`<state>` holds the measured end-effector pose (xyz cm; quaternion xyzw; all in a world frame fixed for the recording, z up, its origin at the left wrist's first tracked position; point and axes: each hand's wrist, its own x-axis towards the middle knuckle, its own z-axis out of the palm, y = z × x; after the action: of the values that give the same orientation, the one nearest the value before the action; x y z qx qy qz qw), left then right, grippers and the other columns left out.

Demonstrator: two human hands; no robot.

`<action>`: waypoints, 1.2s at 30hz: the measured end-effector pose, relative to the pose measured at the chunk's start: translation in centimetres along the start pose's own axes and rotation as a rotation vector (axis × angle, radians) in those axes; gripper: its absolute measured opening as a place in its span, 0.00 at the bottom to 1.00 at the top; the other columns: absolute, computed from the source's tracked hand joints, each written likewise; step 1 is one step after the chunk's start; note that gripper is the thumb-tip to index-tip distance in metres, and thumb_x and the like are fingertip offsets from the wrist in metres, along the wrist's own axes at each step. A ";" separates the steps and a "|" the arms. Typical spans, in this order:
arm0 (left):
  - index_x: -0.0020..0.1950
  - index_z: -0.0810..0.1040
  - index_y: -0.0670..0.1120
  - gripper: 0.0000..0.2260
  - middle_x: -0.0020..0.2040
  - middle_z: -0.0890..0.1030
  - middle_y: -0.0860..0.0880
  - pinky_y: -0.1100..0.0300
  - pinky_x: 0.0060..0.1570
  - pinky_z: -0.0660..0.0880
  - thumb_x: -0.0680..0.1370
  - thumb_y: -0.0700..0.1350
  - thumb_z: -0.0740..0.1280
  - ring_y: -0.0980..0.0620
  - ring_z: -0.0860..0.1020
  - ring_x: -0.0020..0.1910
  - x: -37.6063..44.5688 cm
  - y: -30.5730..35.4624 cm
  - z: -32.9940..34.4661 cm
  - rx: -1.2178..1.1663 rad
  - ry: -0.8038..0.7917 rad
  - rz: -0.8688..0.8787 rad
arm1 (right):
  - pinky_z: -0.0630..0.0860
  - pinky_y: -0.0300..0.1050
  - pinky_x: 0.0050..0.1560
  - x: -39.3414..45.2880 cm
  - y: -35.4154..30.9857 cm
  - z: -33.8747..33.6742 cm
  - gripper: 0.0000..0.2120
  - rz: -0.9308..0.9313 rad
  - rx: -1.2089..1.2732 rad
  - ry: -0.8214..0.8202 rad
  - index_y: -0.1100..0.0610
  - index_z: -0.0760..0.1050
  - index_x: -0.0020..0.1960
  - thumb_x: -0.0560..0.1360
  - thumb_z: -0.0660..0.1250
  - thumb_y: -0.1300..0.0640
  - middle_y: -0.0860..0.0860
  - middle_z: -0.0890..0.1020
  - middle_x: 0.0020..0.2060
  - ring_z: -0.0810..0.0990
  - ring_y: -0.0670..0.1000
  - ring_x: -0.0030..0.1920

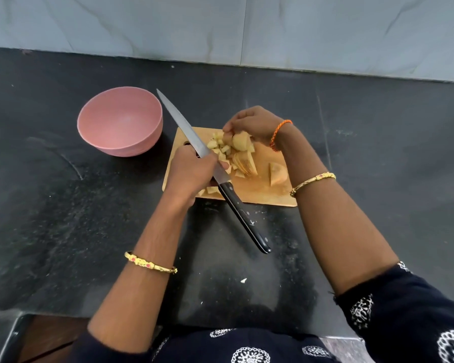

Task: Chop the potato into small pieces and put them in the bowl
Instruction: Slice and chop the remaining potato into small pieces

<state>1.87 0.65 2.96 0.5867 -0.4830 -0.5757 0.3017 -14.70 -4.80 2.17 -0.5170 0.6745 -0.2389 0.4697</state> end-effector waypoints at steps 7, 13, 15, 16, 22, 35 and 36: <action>0.48 0.76 0.40 0.04 0.42 0.84 0.43 0.54 0.40 0.81 0.78 0.39 0.62 0.50 0.84 0.41 0.4 0.3 0.4 0.020 0.017 0.024 | 0.76 0.38 0.33 -0.6 0.6 0.6 0.12 -0.033 0.204 0.035 0.56 0.67 0.45 0.76 0.55 0.73 0.59 0.80 0.50 0.81 0.53 0.49; 0.44 0.76 0.44 0.04 0.40 0.83 0.45 0.48 0.47 0.81 0.77 0.38 0.63 0.50 0.84 0.42 0.1 0.5 0.9 0.029 0.000 0.034 | 0.80 0.49 0.52 -0.8 2.3 1.3 0.17 -0.178 -0.095 0.223 0.50 0.70 0.40 0.70 0.61 0.73 0.52 0.82 0.43 0.81 0.54 0.50; 0.43 0.77 0.43 0.05 0.41 0.84 0.44 0.47 0.47 0.81 0.76 0.37 0.63 0.49 0.84 0.42 0.0 0.7 0.9 0.021 -0.010 0.045 | 0.80 0.49 0.53 -1.3 2.3 0.9 0.16 -0.189 -0.028 0.270 0.51 0.71 0.40 0.71 0.62 0.72 0.55 0.83 0.43 0.82 0.54 0.49; 0.43 0.77 0.43 0.05 0.41 0.84 0.44 0.48 0.47 0.81 0.76 0.36 0.63 0.49 0.84 0.42 -0.2 0.9 0.9 0.011 -0.018 0.045 | 0.80 0.48 0.52 -1.8 2.2 0.6 0.15 -0.202 0.027 0.325 0.51 0.71 0.40 0.71 0.61 0.72 0.55 0.83 0.43 0.82 0.54 0.49; 0.43 0.77 0.41 0.04 0.42 0.83 0.43 0.49 0.43 0.82 0.76 0.37 0.64 0.47 0.84 0.42 -0.3 1.7 2.5 0.054 -0.073 0.091 | 0.78 0.44 0.49 -10.4 2.1 -0.7 0.09 -0.094 0.340 0.018 0.57 0.73 0.55 0.77 0.61 0.65 0.50 0.81 0.51 0.80 0.47 0.46; 0.71 0.66 0.44 0.24 0.68 0.70 0.45 0.57 0.63 0.67 0.76 0.45 0.67 0.47 0.70 0.65 -0.9 -0.4 8.4 0.982 -0.292 0.750 | 0.68 0.39 0.19 -16.3 8.9 1.8 0.09 0.158 0.313 0.619 0.56 0.67 0.50 0.82 0.51 0.55 0.57 0.83 0.35 0.73 0.49 0.20; 0.70 0.68 0.43 0.23 0.68 0.70 0.44 0.57 0.62 0.67 0.76 0.45 0.68 0.47 0.69 0.66 -0.8 -1.2 8.8 1.032 -0.289 0.767 | 0.67 0.38 0.20 -16.7 9.4 2.5 0.08 0.181 0.268 0.614 0.55 0.67 0.49 0.82 0.51 0.54 0.55 0.82 0.32 0.71 0.47 0.19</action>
<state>-6.28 3.56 0.80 0.3589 -0.9076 -0.1948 0.0975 -16.58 14.32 -0.09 -0.2929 0.7901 -0.4271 0.3280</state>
